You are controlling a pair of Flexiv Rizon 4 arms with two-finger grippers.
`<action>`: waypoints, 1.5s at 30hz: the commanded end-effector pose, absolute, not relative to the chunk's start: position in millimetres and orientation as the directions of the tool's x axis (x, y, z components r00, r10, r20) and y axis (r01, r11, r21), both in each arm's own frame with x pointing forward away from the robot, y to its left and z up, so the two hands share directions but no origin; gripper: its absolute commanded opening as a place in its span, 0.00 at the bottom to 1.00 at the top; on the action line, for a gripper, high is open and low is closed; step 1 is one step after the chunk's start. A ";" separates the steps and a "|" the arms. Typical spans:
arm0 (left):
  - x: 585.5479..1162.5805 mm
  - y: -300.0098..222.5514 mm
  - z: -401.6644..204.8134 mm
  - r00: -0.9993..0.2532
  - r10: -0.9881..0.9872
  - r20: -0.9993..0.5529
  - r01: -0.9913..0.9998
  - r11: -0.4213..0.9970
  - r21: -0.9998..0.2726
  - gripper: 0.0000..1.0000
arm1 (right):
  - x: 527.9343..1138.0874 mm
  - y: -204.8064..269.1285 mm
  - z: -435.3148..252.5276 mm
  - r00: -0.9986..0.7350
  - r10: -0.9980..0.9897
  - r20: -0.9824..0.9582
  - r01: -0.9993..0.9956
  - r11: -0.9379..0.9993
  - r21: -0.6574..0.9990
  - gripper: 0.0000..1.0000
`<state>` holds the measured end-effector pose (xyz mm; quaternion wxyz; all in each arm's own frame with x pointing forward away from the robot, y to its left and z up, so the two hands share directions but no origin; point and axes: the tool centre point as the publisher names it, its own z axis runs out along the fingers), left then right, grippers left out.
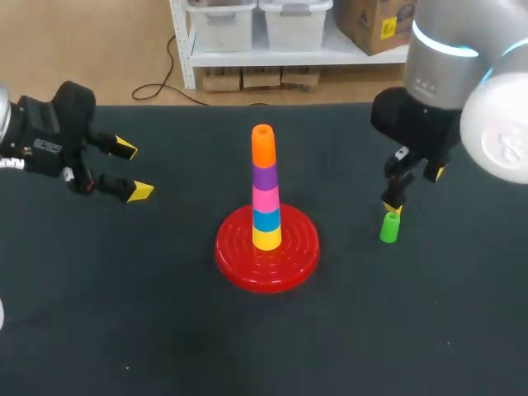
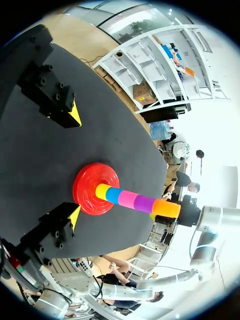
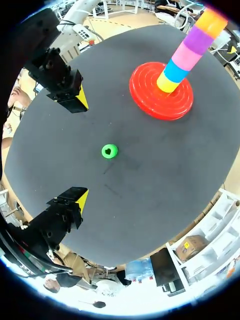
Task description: Pick up and stack the cylinders on the red base in this order: pink,purple,orange,green
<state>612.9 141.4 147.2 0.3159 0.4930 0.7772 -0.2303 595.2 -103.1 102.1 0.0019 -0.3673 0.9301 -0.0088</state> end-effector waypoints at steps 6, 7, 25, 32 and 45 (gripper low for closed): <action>614.1 140.9 147.4 -0.317 0.624 -0.714 0.912 0.408 -0.048 1.00 | 606.4 -96.8 79.6 -0.734 -0.679 0.021 -0.679 0.734 -0.002 1.00; 614.1 140.9 147.4 -0.317 0.624 -0.714 0.912 0.408 -0.048 1.00 | 606.6 -96.8 77.9 -0.734 -0.679 0.023 -0.679 0.734 -0.002 1.00; 614.1 140.9 147.4 -0.317 0.624 -0.714 0.912 0.408 -0.048 1.00 | 602.7 -98.7 51.2 -0.728 -0.682 0.068 -0.684 0.729 -0.014 1.00; 614.1 140.9 147.4 -0.317 0.624 -0.714 0.912 0.408 -0.048 1.00 | 602.6 -100.0 48.1 -0.731 -0.678 0.081 -0.680 0.733 -0.001 1.00; 614.1 140.9 147.4 -0.317 0.624 -0.714 0.912 0.408 -0.048 1.00 | 602.9 -102.6 40.2 -0.756 -0.646 0.108 -0.645 0.763 0.050 0.93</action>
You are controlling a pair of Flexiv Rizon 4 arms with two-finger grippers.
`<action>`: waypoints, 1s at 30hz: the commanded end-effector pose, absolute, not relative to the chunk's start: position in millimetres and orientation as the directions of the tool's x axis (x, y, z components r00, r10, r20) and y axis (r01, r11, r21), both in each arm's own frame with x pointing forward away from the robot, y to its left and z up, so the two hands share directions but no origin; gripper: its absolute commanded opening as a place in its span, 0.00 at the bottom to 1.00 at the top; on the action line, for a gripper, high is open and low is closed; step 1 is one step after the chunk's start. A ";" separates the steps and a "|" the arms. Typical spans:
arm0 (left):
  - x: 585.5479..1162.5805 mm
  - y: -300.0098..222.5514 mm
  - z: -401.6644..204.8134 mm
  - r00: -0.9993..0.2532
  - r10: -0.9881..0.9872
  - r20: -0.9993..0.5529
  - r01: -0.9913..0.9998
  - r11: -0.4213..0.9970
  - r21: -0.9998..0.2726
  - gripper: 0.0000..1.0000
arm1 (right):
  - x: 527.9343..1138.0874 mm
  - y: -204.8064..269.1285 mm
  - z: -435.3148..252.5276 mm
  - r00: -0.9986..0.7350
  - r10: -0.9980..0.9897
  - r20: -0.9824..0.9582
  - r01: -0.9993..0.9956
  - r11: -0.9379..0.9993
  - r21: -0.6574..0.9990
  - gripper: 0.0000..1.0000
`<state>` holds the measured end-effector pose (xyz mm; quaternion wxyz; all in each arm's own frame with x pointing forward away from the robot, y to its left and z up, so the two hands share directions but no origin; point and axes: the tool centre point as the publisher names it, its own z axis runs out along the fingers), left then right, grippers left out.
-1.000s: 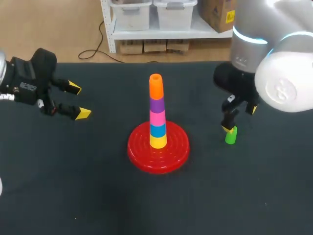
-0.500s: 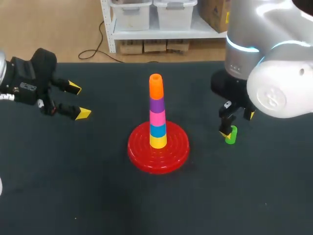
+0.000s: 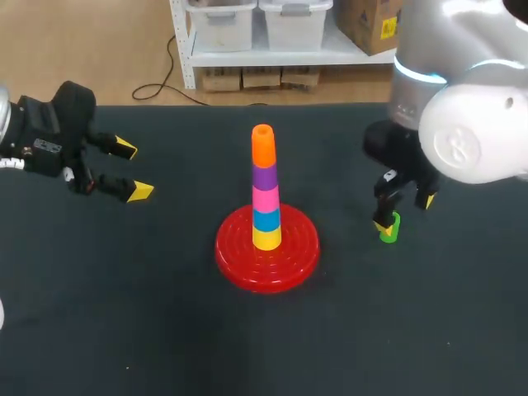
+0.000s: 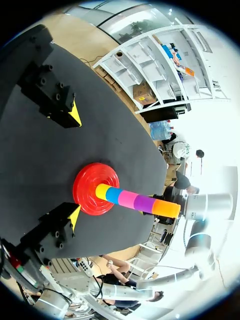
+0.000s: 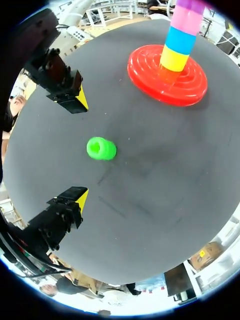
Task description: Pick up and stack the cylinders on the red base in this order: pink,purple,orange,green
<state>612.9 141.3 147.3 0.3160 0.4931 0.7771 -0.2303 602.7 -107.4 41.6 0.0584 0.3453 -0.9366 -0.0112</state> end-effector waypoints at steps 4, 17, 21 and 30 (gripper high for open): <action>614.1 140.9 147.4 -0.317 0.624 -0.714 0.912 0.408 -0.048 1.00 | 602.8 -102.8 39.3 -0.758 -0.643 0.108 -0.643 0.765 0.040 0.64; 614.1 140.9 147.4 -0.317 0.624 -0.714 0.912 0.408 -0.048 1.00 | 607.9 -99.0 32.8 -0.760 -0.643 0.091 -0.644 0.764 0.019 0.45; 614.1 140.9 147.4 -0.317 0.624 -0.714 0.912 0.408 -0.048 1.00 | 608.9 -97.8 30.6 -0.760 -0.644 0.088 -0.646 0.763 0.018 0.46; 614.1 140.9 147.4 -0.317 0.624 -0.714 0.912 0.408 -0.048 1.00 | 612.9 -97.1 27.8 -0.766 -0.638 0.082 -0.638 0.769 0.025 0.41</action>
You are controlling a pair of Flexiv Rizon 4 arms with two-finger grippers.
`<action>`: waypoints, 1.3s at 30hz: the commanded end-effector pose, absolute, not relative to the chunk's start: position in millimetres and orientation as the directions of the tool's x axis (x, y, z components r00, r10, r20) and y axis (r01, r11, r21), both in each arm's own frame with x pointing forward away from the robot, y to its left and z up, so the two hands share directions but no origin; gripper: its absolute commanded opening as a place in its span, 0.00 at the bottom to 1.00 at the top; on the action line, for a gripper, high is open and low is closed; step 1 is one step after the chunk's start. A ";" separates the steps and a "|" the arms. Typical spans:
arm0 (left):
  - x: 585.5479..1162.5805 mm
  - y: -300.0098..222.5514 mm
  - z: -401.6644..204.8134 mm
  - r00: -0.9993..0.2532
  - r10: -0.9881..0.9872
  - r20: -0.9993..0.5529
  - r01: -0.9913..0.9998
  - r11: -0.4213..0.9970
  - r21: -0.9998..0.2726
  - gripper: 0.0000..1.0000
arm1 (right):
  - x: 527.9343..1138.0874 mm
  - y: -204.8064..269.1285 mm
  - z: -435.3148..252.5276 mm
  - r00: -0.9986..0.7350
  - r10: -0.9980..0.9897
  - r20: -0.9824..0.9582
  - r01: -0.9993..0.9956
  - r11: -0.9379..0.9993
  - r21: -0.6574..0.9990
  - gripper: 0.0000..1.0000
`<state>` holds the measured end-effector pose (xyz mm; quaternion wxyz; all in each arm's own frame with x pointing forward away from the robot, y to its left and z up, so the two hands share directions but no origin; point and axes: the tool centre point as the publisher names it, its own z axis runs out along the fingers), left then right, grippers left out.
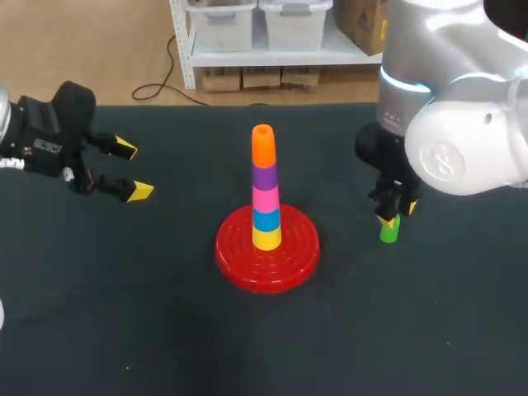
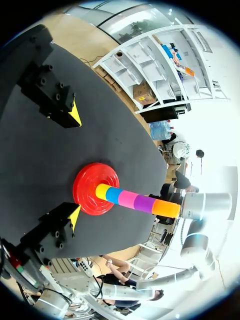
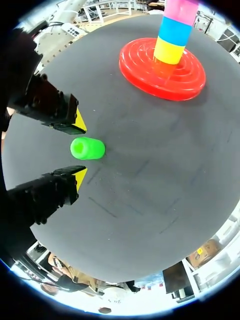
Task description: Pick up and stack the cylinders on the red base in this order: pink,purple,orange,green
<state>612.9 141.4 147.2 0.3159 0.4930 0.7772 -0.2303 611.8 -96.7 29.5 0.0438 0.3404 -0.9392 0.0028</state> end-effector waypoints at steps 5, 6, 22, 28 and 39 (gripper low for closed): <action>614.1 140.9 147.4 -0.317 0.624 -0.714 0.912 0.408 -0.048 1.00 | 613.2 -97.0 27.1 -0.766 -0.638 0.080 -0.638 0.769 0.026 0.38; 614.1 140.9 147.4 -0.317 0.624 -0.714 0.912 0.408 -0.048 1.00 | 613.2 -97.0 26.9 -0.766 -0.638 0.079 -0.638 0.769 0.027 0.36; 614.1 140.9 147.4 -0.317 0.624 -0.714 0.912 0.408 -0.048 1.00 | 614.7 -93.9 25.8 -0.759 -0.647 0.074 -0.647 0.762 0.025 0.00; 614.1 140.9 147.4 -0.317 0.624 -0.714 0.912 0.408 -0.048 1.00 | 615.6 -93.4 32.3 -0.755 -0.652 0.072 -0.653 0.758 0.019 0.00; 614.1 140.9 147.4 -0.317 0.624 -0.714 0.912 0.408 -0.048 1.00 | 629.0 -77.9 97.7 -0.733 -0.680 0.008 -0.680 0.734 0.002 0.00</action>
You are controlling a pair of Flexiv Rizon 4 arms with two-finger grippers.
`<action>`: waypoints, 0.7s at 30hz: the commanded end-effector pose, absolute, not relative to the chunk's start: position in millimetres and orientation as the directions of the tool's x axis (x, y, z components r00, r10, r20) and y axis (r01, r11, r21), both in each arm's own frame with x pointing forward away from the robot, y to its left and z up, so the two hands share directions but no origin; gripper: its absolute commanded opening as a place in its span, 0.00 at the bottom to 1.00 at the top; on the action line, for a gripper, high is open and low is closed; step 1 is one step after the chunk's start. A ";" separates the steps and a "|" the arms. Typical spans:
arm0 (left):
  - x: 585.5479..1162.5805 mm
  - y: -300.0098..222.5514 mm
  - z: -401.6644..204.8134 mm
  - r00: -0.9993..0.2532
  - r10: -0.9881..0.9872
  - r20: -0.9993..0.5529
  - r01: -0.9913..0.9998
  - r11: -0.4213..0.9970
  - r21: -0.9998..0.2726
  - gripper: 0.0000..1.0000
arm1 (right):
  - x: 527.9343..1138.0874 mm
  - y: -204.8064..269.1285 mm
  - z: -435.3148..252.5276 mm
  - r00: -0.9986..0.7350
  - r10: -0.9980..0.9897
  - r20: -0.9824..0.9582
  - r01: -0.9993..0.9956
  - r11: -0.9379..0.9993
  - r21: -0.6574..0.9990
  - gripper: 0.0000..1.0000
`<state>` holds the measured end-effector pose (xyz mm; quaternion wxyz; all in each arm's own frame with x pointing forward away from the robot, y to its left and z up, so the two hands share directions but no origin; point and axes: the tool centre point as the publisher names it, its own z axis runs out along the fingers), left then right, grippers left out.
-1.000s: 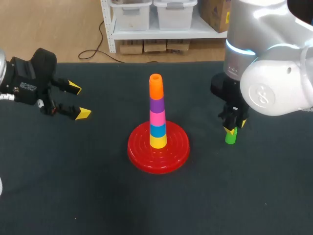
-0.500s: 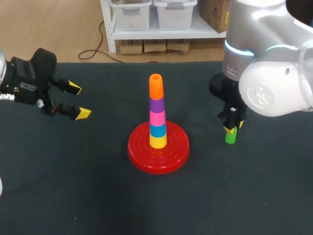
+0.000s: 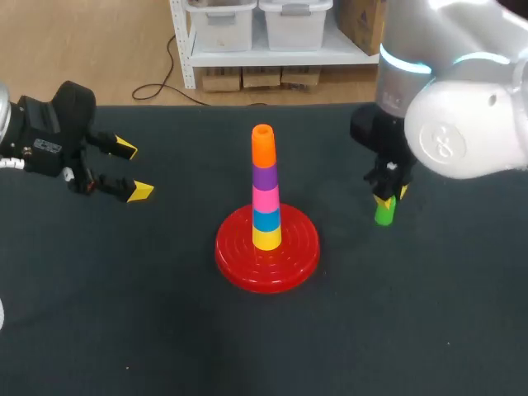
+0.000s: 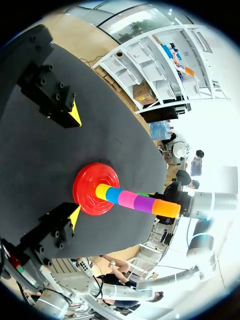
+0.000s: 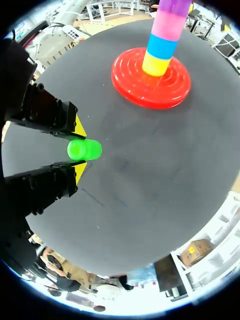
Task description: Pick up and stack the cylinders on the red base in this order: pink,purple,orange,green
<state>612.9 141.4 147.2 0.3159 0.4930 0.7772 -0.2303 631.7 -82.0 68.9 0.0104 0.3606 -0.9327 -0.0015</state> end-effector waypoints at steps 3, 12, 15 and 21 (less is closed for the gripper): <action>614.1 140.9 147.4 -0.317 0.624 -0.714 0.912 0.408 -0.048 1.00 | 632.8 -68.5 121.3 -0.711 -0.703 -0.001 -0.703 0.711 -0.013 0.00; 614.1 140.9 147.4 -0.317 0.624 -0.714 0.912 0.408 -0.048 1.00 | 639.8 -44.6 184.2 -0.661 -0.750 -0.001 -0.750 0.661 -0.040 0.00; 614.1 140.9 147.4 -0.317 0.624 -0.714 0.912 0.408 -0.048 1.00 | 643.0 -36.8 205.7 -0.649 -0.761 0.000 -0.760 0.648 -0.041 0.00; 614.1 140.9 147.4 -0.317 0.624 -0.714 0.912 0.408 -0.048 1.00 | 648.1 -21.0 257.1 -0.620 -0.783 -0.043 -0.782 0.622 -0.045 0.00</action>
